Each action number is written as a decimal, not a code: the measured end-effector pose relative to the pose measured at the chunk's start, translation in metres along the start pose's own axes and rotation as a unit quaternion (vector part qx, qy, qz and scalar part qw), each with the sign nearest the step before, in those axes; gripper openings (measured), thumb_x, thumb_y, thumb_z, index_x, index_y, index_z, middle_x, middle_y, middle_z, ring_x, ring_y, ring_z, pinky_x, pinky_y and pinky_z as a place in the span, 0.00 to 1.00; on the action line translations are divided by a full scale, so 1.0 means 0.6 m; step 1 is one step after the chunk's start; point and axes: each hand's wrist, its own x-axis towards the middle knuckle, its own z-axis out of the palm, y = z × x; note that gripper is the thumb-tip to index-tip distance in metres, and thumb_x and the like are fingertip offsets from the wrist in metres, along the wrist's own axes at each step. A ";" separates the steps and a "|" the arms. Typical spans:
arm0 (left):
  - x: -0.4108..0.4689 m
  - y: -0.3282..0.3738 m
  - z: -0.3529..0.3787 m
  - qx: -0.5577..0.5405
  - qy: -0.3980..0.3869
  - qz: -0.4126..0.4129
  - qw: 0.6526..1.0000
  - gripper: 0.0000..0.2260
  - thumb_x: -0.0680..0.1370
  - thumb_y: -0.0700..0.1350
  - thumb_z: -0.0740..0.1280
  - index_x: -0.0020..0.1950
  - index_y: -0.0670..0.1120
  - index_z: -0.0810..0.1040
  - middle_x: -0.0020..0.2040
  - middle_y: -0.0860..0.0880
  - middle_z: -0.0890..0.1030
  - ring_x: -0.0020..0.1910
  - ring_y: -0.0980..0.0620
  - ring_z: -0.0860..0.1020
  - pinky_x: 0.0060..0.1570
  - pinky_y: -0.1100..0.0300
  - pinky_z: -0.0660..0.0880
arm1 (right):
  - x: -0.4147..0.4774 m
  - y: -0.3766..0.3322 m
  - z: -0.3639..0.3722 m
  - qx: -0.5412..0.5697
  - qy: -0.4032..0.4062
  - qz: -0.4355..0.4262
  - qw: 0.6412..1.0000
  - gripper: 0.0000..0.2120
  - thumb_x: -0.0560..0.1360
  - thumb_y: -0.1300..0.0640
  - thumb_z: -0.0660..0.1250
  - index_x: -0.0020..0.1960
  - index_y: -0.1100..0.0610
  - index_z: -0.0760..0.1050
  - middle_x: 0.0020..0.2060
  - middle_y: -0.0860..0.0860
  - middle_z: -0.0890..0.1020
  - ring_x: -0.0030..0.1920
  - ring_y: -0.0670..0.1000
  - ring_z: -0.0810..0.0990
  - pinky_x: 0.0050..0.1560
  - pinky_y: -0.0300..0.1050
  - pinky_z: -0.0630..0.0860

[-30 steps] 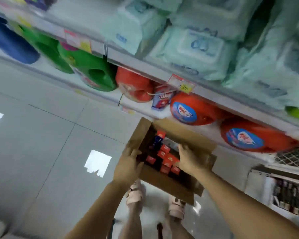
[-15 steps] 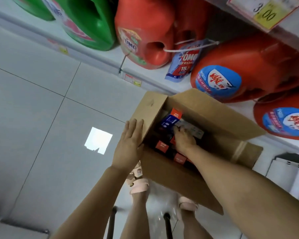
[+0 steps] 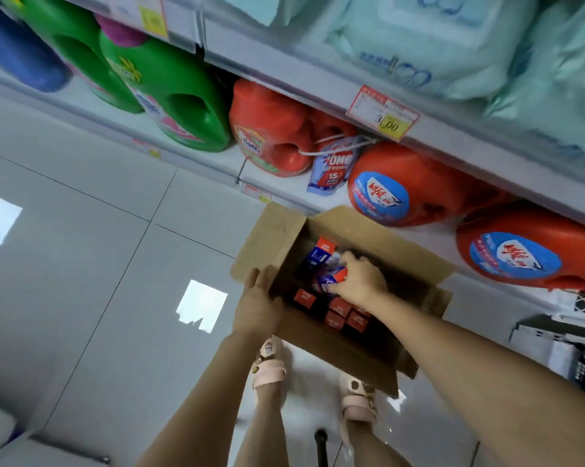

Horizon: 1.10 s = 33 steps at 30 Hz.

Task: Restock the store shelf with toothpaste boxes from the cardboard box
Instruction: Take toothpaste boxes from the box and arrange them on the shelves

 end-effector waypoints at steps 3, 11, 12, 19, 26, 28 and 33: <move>-0.083 0.065 -0.025 -0.084 0.007 -0.078 0.993 0.17 0.78 0.39 0.61 0.67 0.44 0.70 0.61 0.46 0.76 0.59 0.44 0.75 0.49 0.63 0.67 | -0.081 0.004 -0.072 0.088 0.000 0.018 0.996 0.26 0.65 0.47 0.76 0.59 0.50 0.70 0.55 0.53 0.78 0.53 0.54 0.78 0.50 0.45 0.76; -0.303 0.197 -0.061 -0.598 -0.048 -0.218 0.769 0.17 0.75 0.56 0.68 0.52 0.43 0.78 0.43 0.46 0.83 0.40 0.51 0.80 0.38 0.60 0.75 | -0.342 0.035 -0.285 0.453 -0.116 0.028 0.883 0.18 0.69 0.56 0.74 0.55 0.55 0.72 0.48 0.53 0.80 0.46 0.50 0.80 0.46 0.48 0.79; -0.325 0.220 -0.069 -0.634 -0.065 -0.199 0.745 0.17 0.76 0.56 0.66 0.54 0.43 0.77 0.45 0.45 0.83 0.42 0.51 0.81 0.40 0.59 0.76 | -0.375 0.041 -0.309 0.487 -0.134 0.019 0.863 0.21 0.66 0.56 0.76 0.56 0.55 0.73 0.48 0.53 0.82 0.46 0.51 0.81 0.45 0.47 0.78; -0.455 0.386 -0.134 -0.799 -0.062 -0.088 0.591 0.38 0.61 0.54 0.79 0.66 0.42 0.72 0.59 0.38 0.80 0.51 0.44 0.82 0.42 0.51 0.81 | -0.559 0.075 -0.435 0.634 -0.193 -0.037 0.748 0.35 0.52 0.55 0.80 0.57 0.55 0.73 0.45 0.57 0.85 0.40 0.54 0.85 0.41 0.51 0.81; -0.551 0.495 -0.191 -0.775 -0.041 0.003 0.631 0.28 0.67 0.45 0.75 0.65 0.40 0.73 0.56 0.39 0.81 0.52 0.43 0.82 0.45 0.51 0.82 | -0.661 0.091 -0.509 0.724 -0.144 -0.091 0.668 0.50 0.36 0.52 0.86 0.57 0.60 0.76 0.50 0.63 0.83 0.41 0.59 0.84 0.41 0.56 0.81; -0.566 0.516 -0.205 -0.769 -0.028 0.010 0.639 0.27 0.68 0.42 0.72 0.66 0.40 0.72 0.57 0.39 0.81 0.54 0.41 0.81 0.45 0.51 0.81 | -0.680 0.090 -0.524 0.748 -0.135 -0.101 0.642 0.51 0.36 0.54 0.86 0.58 0.61 0.75 0.53 0.64 0.82 0.43 0.62 0.84 0.38 0.57 0.80; -0.597 0.558 -0.245 -0.746 -0.024 0.030 0.664 0.27 0.67 0.41 0.72 0.65 0.41 0.72 0.54 0.40 0.83 0.52 0.41 0.82 0.51 0.47 0.79 | -0.721 0.089 -0.561 0.766 -0.111 -0.140 0.617 0.52 0.35 0.57 0.86 0.58 0.62 0.74 0.55 0.64 0.81 0.45 0.63 0.84 0.37 0.59 0.80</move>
